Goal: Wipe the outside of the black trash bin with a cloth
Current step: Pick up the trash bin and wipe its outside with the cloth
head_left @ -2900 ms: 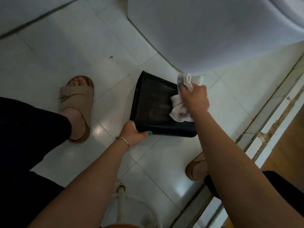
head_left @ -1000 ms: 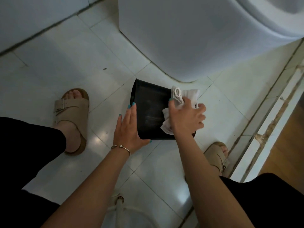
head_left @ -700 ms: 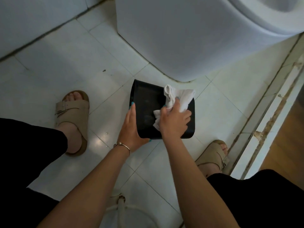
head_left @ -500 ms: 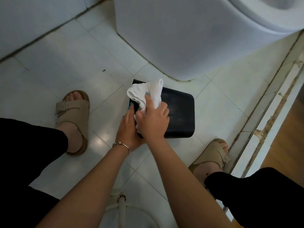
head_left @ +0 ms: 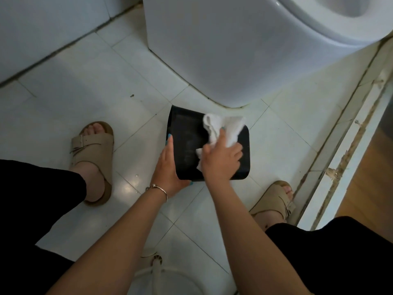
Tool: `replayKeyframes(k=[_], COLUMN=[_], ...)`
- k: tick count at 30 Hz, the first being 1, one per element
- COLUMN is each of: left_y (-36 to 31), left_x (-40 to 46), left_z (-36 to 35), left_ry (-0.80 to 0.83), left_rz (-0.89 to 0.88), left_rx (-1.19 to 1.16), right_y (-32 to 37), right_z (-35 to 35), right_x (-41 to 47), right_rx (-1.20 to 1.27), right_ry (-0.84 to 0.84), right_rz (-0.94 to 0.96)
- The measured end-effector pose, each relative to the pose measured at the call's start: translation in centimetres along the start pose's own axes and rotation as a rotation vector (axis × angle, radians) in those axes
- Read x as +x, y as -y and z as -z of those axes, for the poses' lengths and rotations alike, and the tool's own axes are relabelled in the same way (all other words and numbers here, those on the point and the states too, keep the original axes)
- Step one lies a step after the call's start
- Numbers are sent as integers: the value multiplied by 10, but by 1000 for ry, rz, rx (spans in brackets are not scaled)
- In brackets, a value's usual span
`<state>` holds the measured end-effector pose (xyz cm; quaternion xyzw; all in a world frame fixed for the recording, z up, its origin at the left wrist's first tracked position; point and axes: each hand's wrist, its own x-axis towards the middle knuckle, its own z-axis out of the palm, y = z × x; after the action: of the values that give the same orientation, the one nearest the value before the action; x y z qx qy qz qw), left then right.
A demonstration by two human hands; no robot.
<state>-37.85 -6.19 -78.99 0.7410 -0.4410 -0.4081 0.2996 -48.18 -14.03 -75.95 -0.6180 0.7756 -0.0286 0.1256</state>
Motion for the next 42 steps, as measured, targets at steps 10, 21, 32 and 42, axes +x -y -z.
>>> replayKeyframes(k=[10,21,32,42], left_y=[-1,-19,-19,-17], left_x=[-1,-6,-7,-3], left_z=[2,5,9,4], left_ry=[-37,64,81,83], left_rz=[-28,123,150,163], left_rx=[158,-9,-10,29], right_y=[-12,6,-43,14], right_z=[7,-3,16,-5], right_x=[4,-7,30,-11], right_rx=[-89,-30,-85,-17], right_ry=[26,-29,23,-35], right_rz=[345,58,223,106])
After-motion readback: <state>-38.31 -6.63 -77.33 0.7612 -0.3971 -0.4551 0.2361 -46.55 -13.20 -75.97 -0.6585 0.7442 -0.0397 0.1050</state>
